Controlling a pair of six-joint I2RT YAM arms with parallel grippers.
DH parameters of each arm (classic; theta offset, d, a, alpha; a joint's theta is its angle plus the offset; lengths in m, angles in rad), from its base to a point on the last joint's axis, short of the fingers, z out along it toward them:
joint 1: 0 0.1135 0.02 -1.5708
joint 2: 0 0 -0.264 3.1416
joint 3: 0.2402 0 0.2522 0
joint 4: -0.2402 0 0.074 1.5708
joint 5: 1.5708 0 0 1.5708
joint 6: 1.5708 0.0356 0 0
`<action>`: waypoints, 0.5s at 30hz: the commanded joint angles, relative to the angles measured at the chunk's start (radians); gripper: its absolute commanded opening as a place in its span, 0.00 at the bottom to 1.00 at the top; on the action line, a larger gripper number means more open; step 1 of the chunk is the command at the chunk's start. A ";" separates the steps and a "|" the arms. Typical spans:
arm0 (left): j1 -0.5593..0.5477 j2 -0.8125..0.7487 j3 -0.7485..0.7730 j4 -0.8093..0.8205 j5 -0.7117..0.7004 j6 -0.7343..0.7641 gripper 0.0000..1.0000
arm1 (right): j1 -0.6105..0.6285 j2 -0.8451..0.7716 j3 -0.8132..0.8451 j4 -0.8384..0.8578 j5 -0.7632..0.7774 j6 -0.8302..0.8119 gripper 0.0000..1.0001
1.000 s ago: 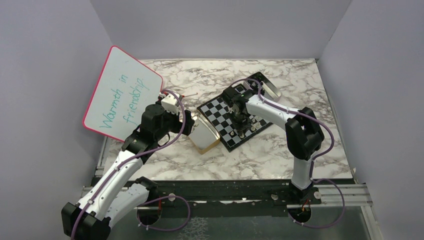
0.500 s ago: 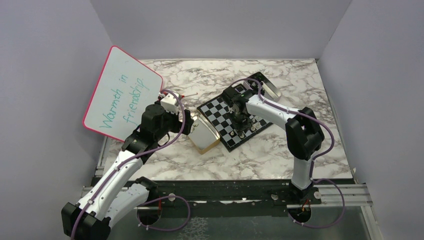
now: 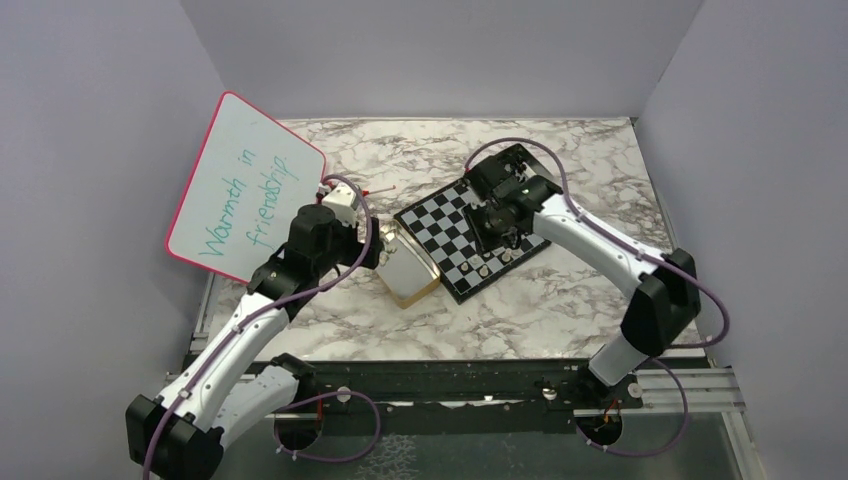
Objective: Set up the chess pieces on the board
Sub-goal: Place the chess piece on the chessboard, then pick up the chess piece from the storage box.
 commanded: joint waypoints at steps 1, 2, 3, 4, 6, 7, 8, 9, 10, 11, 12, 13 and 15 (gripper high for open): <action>-0.001 0.078 0.068 -0.062 -0.008 -0.015 0.84 | -0.007 -0.143 -0.082 0.128 -0.085 0.011 0.36; -0.001 0.104 0.080 -0.071 -0.006 -0.010 0.80 | -0.007 -0.172 -0.109 0.159 -0.104 0.014 0.36; -0.001 0.130 0.093 -0.078 -0.004 -0.007 0.77 | -0.007 -0.198 -0.132 0.190 -0.127 0.019 0.35; -0.001 0.157 0.107 -0.087 0.000 -0.005 0.72 | -0.006 -0.226 -0.156 0.214 -0.142 0.026 0.35; -0.001 0.215 0.139 -0.105 0.012 -0.006 0.63 | -0.007 -0.277 -0.198 0.259 -0.161 0.039 0.34; -0.001 0.245 0.153 -0.111 0.020 -0.008 0.59 | -0.007 -0.304 -0.221 0.280 -0.165 0.043 0.34; -0.001 0.274 0.165 -0.115 0.022 -0.011 0.56 | -0.007 -0.330 -0.242 0.303 -0.167 0.048 0.34; -0.001 0.300 0.172 -0.116 0.022 -0.013 0.53 | -0.007 -0.359 -0.263 0.323 -0.166 0.053 0.34; -0.001 0.327 0.179 -0.116 0.022 -0.017 0.50 | -0.007 -0.386 -0.282 0.341 -0.161 0.058 0.34; -0.001 0.351 0.184 -0.115 0.045 -0.022 0.48 | -0.007 -0.412 -0.300 0.356 -0.158 0.062 0.34; -0.001 0.377 0.190 -0.115 0.049 -0.029 0.46 | -0.006 -0.437 -0.316 0.368 -0.154 0.062 0.34; -0.001 0.403 0.197 -0.114 0.056 -0.036 0.44 | -0.007 -0.459 -0.328 0.375 -0.148 0.062 0.34; -0.001 0.451 0.212 -0.114 0.063 -0.056 0.37 | -0.007 -0.502 -0.352 0.387 -0.136 0.064 0.34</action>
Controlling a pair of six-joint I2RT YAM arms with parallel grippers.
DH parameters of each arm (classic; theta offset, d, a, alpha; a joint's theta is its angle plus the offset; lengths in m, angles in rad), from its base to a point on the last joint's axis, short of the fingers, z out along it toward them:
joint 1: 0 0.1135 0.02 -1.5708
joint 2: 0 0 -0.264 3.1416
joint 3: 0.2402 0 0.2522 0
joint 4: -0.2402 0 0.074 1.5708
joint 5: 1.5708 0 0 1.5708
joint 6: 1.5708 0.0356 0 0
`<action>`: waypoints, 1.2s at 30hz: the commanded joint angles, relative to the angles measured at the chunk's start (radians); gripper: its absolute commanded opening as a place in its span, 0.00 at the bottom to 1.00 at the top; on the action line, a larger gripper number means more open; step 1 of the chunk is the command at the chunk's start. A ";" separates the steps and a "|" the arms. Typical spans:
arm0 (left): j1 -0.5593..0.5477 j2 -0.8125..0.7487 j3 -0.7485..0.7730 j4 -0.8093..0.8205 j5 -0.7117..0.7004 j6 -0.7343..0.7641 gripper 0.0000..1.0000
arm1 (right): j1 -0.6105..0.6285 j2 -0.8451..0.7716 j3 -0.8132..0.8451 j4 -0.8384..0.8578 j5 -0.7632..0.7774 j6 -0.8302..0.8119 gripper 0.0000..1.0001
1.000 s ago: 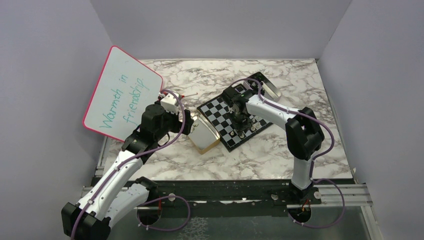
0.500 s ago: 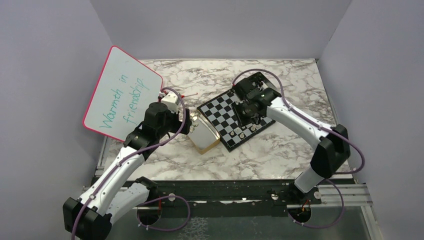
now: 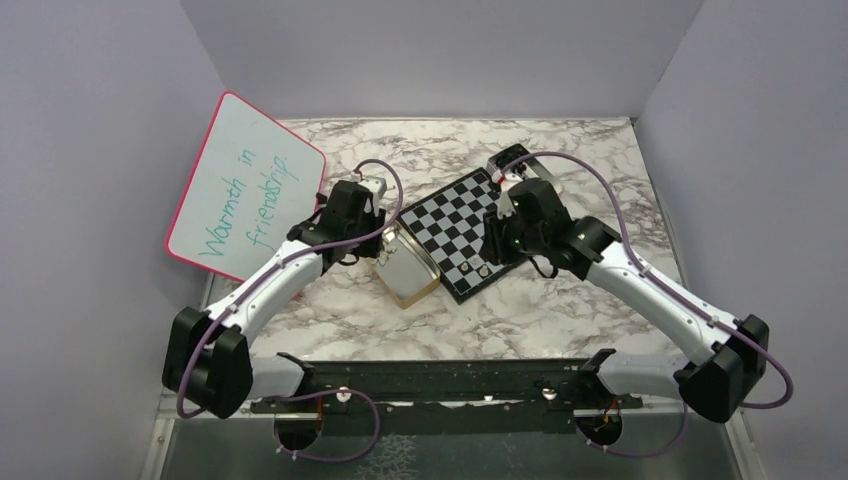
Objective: Set up the chess pieces on the board
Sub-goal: Pick up the chess piece from the storage box.
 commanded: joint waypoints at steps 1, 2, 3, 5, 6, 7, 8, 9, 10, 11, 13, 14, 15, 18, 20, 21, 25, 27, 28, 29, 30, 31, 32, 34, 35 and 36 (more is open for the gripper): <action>-0.002 0.087 0.050 -0.015 0.049 -0.050 0.35 | -0.007 -0.107 -0.051 0.104 -0.006 0.020 0.34; -0.003 0.100 0.047 -0.004 0.053 -0.063 0.34 | -0.007 -0.127 -0.064 0.111 -0.006 0.021 0.34; -0.005 0.111 0.044 0.006 0.052 -0.073 0.34 | -0.007 -0.145 -0.077 0.118 -0.009 0.023 0.34; -0.011 0.140 0.043 0.020 0.042 -0.080 0.34 | -0.007 -0.177 -0.101 0.126 -0.010 0.028 0.34; -0.014 0.163 0.045 0.023 0.033 -0.080 0.34 | -0.006 -0.189 -0.112 0.128 -0.007 0.030 0.34; -0.017 0.181 0.048 0.025 0.025 -0.078 0.35 | -0.006 -0.202 -0.122 0.130 -0.007 0.031 0.34; -0.020 0.199 0.051 0.028 0.017 -0.076 0.35 | -0.007 -0.212 -0.131 0.132 -0.004 0.030 0.34; -0.022 0.215 0.055 0.031 0.013 -0.073 0.35 | -0.007 -0.220 -0.136 0.132 -0.003 0.027 0.34; -0.024 0.231 0.063 0.032 0.012 -0.067 0.35 | -0.007 -0.227 -0.141 0.129 0.000 0.025 0.34; -0.025 0.245 0.073 0.031 0.011 -0.059 0.35 | -0.007 -0.231 -0.141 0.124 0.003 0.023 0.34; -0.027 0.268 0.093 0.031 0.011 -0.049 0.35 | -0.007 -0.236 -0.137 0.116 0.008 0.019 0.34; -0.027 0.277 0.103 0.030 0.011 -0.043 0.36 | -0.007 -0.240 -0.134 0.111 0.008 0.017 0.34; -0.027 0.289 0.112 0.030 0.011 -0.038 0.36 | -0.007 -0.243 -0.131 0.107 0.009 0.017 0.34; -0.029 0.324 0.128 0.029 -0.030 -0.027 0.37 | -0.006 -0.260 -0.136 0.103 0.020 0.018 0.34; -0.029 0.347 0.137 0.029 -0.048 -0.018 0.37 | -0.007 -0.271 -0.142 0.104 0.024 0.020 0.34; -0.029 0.359 0.139 0.029 -0.055 -0.015 0.37 | -0.007 -0.275 -0.143 0.103 0.025 0.020 0.34; -0.031 0.396 0.159 0.030 -0.064 -0.004 0.37 | -0.007 -0.292 -0.143 0.089 0.028 0.013 0.34; -0.032 0.414 0.169 0.030 -0.067 -0.003 0.37 | -0.006 -0.299 -0.144 0.088 0.028 0.007 0.34; -0.033 0.424 0.173 0.030 -0.069 -0.002 0.37 | -0.007 -0.300 -0.145 0.088 0.028 0.005 0.34; -0.034 0.433 0.175 0.030 -0.071 -0.001 0.37 | -0.007 -0.300 -0.146 0.089 0.050 0.003 0.34; -0.035 0.442 0.176 0.030 -0.071 0.000 0.37 | -0.006 -0.301 -0.146 0.087 0.050 0.002 0.34; -0.036 0.452 0.178 0.030 -0.071 0.003 0.37 | -0.006 -0.299 -0.145 0.087 0.050 0.002 0.34; -0.038 0.463 0.181 0.028 -0.067 0.007 0.37 | -0.007 -0.299 -0.147 0.088 0.050 0.002 0.34; -0.042 0.480 0.188 0.020 -0.053 0.008 0.36 | -0.007 -0.299 -0.155 0.088 0.049 0.002 0.34; -0.046 0.485 0.191 0.018 -0.047 0.008 0.35 | -0.007 -0.301 -0.158 0.088 0.049 0.000 0.34; -0.048 0.488 0.191 0.016 -0.043 0.007 0.34 | -0.007 -0.301 -0.161 0.086 0.052 -0.001 0.34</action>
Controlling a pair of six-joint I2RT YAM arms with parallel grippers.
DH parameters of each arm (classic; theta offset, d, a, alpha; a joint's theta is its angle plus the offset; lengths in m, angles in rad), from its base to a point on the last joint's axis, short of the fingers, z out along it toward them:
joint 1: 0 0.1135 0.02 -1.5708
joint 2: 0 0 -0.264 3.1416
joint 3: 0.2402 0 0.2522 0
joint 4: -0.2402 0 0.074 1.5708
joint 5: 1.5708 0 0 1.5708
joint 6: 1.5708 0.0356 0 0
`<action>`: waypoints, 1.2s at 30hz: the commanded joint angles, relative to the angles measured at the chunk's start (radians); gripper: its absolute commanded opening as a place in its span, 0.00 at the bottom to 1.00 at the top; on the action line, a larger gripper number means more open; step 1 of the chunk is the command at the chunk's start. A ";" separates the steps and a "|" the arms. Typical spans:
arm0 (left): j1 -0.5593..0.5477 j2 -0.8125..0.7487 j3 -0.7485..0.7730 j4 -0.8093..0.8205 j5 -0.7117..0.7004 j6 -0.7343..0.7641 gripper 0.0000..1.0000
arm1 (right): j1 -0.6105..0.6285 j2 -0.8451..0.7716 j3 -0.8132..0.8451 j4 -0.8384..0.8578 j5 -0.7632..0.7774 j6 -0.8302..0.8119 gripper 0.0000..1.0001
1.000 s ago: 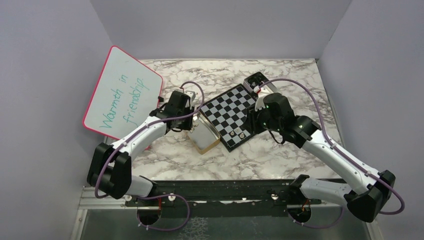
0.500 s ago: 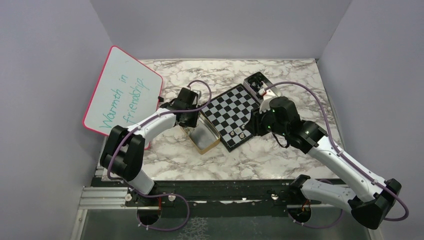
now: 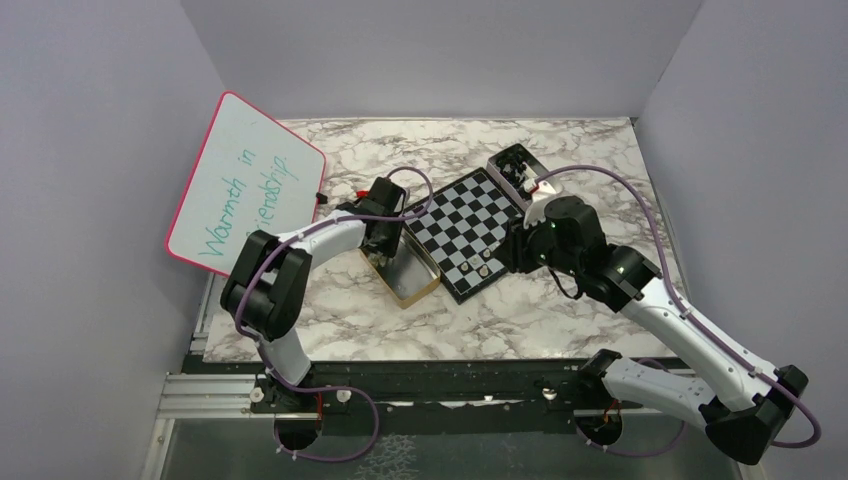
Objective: Set up the chess pieces on the board
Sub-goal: Pick up the chess piece from the storage box.
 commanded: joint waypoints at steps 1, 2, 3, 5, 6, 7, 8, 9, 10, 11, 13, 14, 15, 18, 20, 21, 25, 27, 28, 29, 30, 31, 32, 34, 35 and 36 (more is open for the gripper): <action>-0.017 0.026 0.034 -0.003 0.002 0.014 0.34 | -0.007 -0.017 -0.025 -0.005 0.033 -0.014 0.34; -0.021 0.027 0.033 -0.005 0.002 0.011 0.34 | -0.006 -0.017 -0.027 -0.005 0.036 -0.016 0.34; -0.023 0.028 0.032 -0.004 0.002 0.010 0.34 | -0.007 -0.016 -0.027 -0.004 0.038 -0.016 0.34; -0.025 0.035 0.028 -0.007 -0.001 0.010 0.34 | -0.006 -0.016 -0.030 -0.001 0.039 -0.016 0.34; -0.026 0.044 0.030 -0.009 -0.004 0.010 0.34 | -0.007 -0.016 -0.031 0.000 0.037 -0.016 0.34; -0.026 0.049 0.032 -0.012 -0.004 0.010 0.33 | -0.007 -0.015 -0.030 0.004 0.037 -0.015 0.34; -0.028 0.051 0.035 -0.015 -0.003 0.010 0.30 | -0.007 -0.015 -0.032 0.005 0.036 -0.013 0.34; -0.029 0.050 0.037 -0.017 -0.002 0.007 0.28 | -0.006 -0.016 -0.032 0.007 0.033 -0.012 0.34; -0.031 0.048 0.039 -0.019 0.000 0.005 0.25 | -0.006 -0.017 -0.035 0.009 0.030 -0.011 0.34; -0.032 0.044 0.041 -0.019 0.005 0.002 0.23 | -0.006 -0.018 -0.037 0.011 0.028 -0.010 0.34; -0.034 0.039 0.047 -0.025 0.020 -0.003 0.19 | -0.007 -0.021 -0.046 0.014 0.029 -0.009 0.34; -0.034 0.039 0.053 -0.031 0.029 -0.006 0.17 | -0.006 -0.023 -0.051 0.016 0.032 -0.006 0.34; -0.034 0.038 0.059 -0.040 0.035 -0.007 0.16 | -0.007 -0.026 -0.052 0.017 0.034 -0.004 0.34; -0.034 0.021 0.074 -0.068 0.045 -0.018 0.13 | -0.006 -0.031 -0.059 0.024 0.036 0.003 0.34; -0.034 -0.005 0.083 -0.083 0.045 -0.029 0.13 | -0.007 -0.034 -0.064 0.039 0.039 0.007 0.34; -0.033 -0.023 0.087 -0.092 0.044 -0.044 0.13 | -0.007 -0.035 -0.068 0.048 0.045 0.010 0.34; -0.033 -0.107 0.097 -0.094 0.085 -0.104 0.13 | -0.006 -0.043 -0.092 0.097 0.058 0.023 0.35; -0.033 -0.141 0.115 -0.098 0.125 -0.133 0.13 | -0.007 -0.059 -0.113 0.148 0.023 -0.007 0.35; -0.031 -0.158 0.120 -0.100 0.138 -0.152 0.13 | -0.007 -0.073 -0.129 0.186 -0.011 -0.021 0.36; -0.029 -0.174 0.124 -0.099 0.157 -0.171 0.13 | -0.006 -0.087 -0.151 0.231 -0.054 -0.054 0.36; -0.027 -0.188 0.129 -0.100 0.178 -0.191 0.13 | -0.007 -0.102 -0.186 0.282 -0.105 -0.095 0.36; -0.025 -0.196 0.135 -0.098 0.205 -0.209 0.13 | -0.006 -0.119 -0.214 0.337 -0.154 -0.145 0.36; -0.024 -0.204 0.143 -0.097 0.246 -0.226 0.13 | -0.005 -0.135 -0.244 0.385 -0.201 -0.199 0.36; -0.024 -0.209 0.159 -0.098 0.306 -0.255 0.13 | -0.005 -0.164 -0.288 0.467 -0.261 -0.329 0.36; -0.024 -0.210 0.165 -0.099 0.335 -0.272 0.13 | -0.005 -0.173 -0.302 0.497 -0.287 -0.396 0.36; -0.024 -0.211 0.171 -0.098 0.360 -0.287 0.13 | -0.005 -0.178 -0.313 0.526 -0.311 -0.469 0.36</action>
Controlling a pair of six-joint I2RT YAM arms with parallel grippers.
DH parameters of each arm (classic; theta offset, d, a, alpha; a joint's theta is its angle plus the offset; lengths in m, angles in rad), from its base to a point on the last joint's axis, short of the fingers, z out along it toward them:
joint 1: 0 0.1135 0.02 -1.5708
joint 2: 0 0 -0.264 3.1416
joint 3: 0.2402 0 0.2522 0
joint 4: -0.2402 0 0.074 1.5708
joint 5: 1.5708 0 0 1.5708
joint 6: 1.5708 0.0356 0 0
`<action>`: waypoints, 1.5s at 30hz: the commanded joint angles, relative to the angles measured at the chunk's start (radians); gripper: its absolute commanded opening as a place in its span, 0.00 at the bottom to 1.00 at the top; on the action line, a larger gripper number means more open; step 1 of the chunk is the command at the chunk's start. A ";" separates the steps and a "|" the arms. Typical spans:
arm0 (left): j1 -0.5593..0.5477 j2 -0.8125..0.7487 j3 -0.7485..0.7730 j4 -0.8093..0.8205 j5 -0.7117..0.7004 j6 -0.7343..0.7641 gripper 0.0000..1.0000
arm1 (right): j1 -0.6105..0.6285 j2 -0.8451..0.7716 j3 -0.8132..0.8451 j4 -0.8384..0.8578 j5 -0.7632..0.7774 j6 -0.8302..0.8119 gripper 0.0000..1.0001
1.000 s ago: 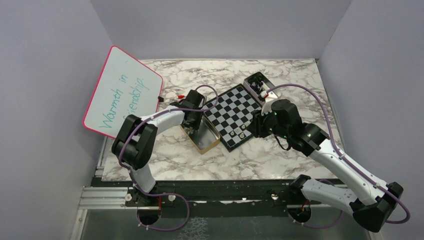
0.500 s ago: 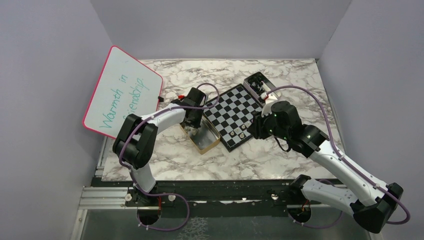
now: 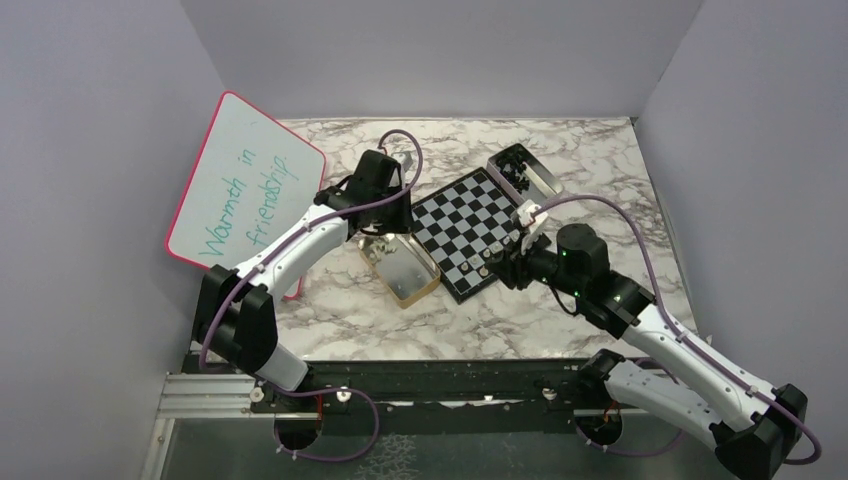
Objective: Set up the chess pieces on the board
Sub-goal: Pick up the chess piece from the storage box, then place the chess piece on the chessboard.
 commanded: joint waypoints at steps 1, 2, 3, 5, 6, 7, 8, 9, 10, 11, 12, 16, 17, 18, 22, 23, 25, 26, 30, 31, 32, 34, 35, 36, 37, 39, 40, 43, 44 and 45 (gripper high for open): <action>0.002 -0.018 0.041 -0.003 0.187 -0.108 0.13 | -0.004 -0.041 -0.050 0.246 -0.195 -0.357 0.36; 0.002 -0.017 0.045 -0.003 0.210 -0.117 0.13 | -0.003 -0.041 -0.054 0.262 -0.218 -0.425 0.36; 0.002 -0.016 0.048 -0.003 0.233 -0.123 0.13 | -0.003 -0.040 -0.056 0.289 -0.241 -0.491 0.36; 0.003 -0.012 0.056 -0.005 0.265 -0.131 0.13 | -0.002 -0.030 -0.066 0.331 -0.270 -0.587 0.36; 0.003 -0.011 0.062 -0.006 0.280 -0.132 0.13 | -0.003 -0.021 -0.071 0.349 -0.282 -0.628 0.36; 0.003 -0.010 0.068 -0.008 0.288 -0.133 0.13 | -0.002 -0.008 -0.074 0.366 -0.298 -0.669 0.36; 0.003 -0.011 0.072 -0.012 0.290 -0.135 0.13 | 0.000 0.003 -0.077 0.380 -0.319 -0.717 0.36; 0.004 -0.012 0.076 -0.016 0.290 -0.139 0.13 | 0.005 0.013 -0.079 0.383 -0.346 -0.780 0.36; 0.004 -0.012 0.078 -0.020 0.290 -0.144 0.13 | 0.015 0.023 -0.081 0.371 -0.372 -0.869 0.36; 0.004 -0.010 0.079 -0.022 0.294 -0.152 0.13 | 0.024 0.030 -0.088 0.363 -0.381 -0.951 0.38; 0.004 -0.009 0.078 -0.023 0.303 -0.159 0.13 | 0.034 0.037 -0.094 0.365 -0.379 -1.016 0.40; 0.004 -0.001 0.070 -0.025 0.344 -0.172 0.13 | 0.063 0.070 -0.069 0.326 -0.358 -1.228 0.43; 0.004 0.001 0.067 -0.025 0.348 -0.174 0.13 | 0.073 0.080 -0.057 0.314 -0.353 -1.276 0.43; 0.004 0.003 0.063 -0.025 0.348 -0.178 0.13 | 0.086 0.090 -0.055 0.319 -0.345 -1.318 0.43; 0.004 0.042 0.062 -0.022 0.413 -0.236 0.13 | 0.172 0.150 -0.072 0.359 -0.263 -1.438 0.41; 0.004 0.055 0.066 -0.023 0.437 -0.241 0.13 | 0.198 0.170 -0.072 0.361 -0.225 -1.467 0.41; 0.002 0.066 0.067 -0.022 0.449 -0.256 0.13 | 0.236 0.216 -0.061 0.361 -0.171 -1.511 0.42; 0.002 0.067 0.065 -0.021 0.446 -0.257 0.13 | 0.250 0.239 -0.051 0.362 -0.151 -1.530 0.42; 0.002 0.061 0.062 -0.020 0.446 -0.255 0.13 | 0.289 0.329 -0.025 0.380 -0.088 -1.590 0.42; 0.002 0.059 0.060 -0.020 0.449 -0.256 0.13 | 0.296 0.347 -0.018 0.379 -0.073 -1.606 0.42; 0.002 0.056 0.058 -0.020 0.450 -0.260 0.13 | 0.301 0.365 -0.011 0.381 -0.057 -1.618 0.42; 0.002 0.052 0.050 -0.020 0.453 -0.265 0.13 | 0.306 0.385 -0.009 0.404 -0.030 -1.640 0.42; 0.002 0.048 0.046 -0.020 0.454 -0.267 0.13 | 0.309 0.392 -0.014 0.428 -0.021 -1.649 0.42; 0.002 0.045 0.041 -0.020 0.456 -0.268 0.13 | 0.310 0.398 -0.017 0.447 -0.016 -1.659 0.41; 0.002 0.043 0.036 -0.020 0.455 -0.269 0.13 | 0.312 0.404 -0.018 0.458 -0.008 -1.670 0.41; 0.002 0.041 0.028 -0.020 0.457 -0.271 0.13 | 0.314 0.416 -0.017 0.474 0.011 -1.686 0.41; 0.002 0.040 0.025 -0.020 0.460 -0.271 0.13 | 0.314 0.424 -0.014 0.471 0.017 -1.692 0.41; 0.002 0.039 0.021 -0.020 0.465 -0.273 0.13 | 0.314 0.449 0.003 0.439 0.040 -1.718 0.40; 0.002 0.038 0.020 -0.020 0.467 -0.275 0.13 | 0.314 0.455 0.004 0.439 0.045 -1.723 0.40; 0.002 0.037 0.020 -0.020 0.468 -0.275 0.13 | 0.314 0.458 0.004 0.443 0.046 -1.727 0.40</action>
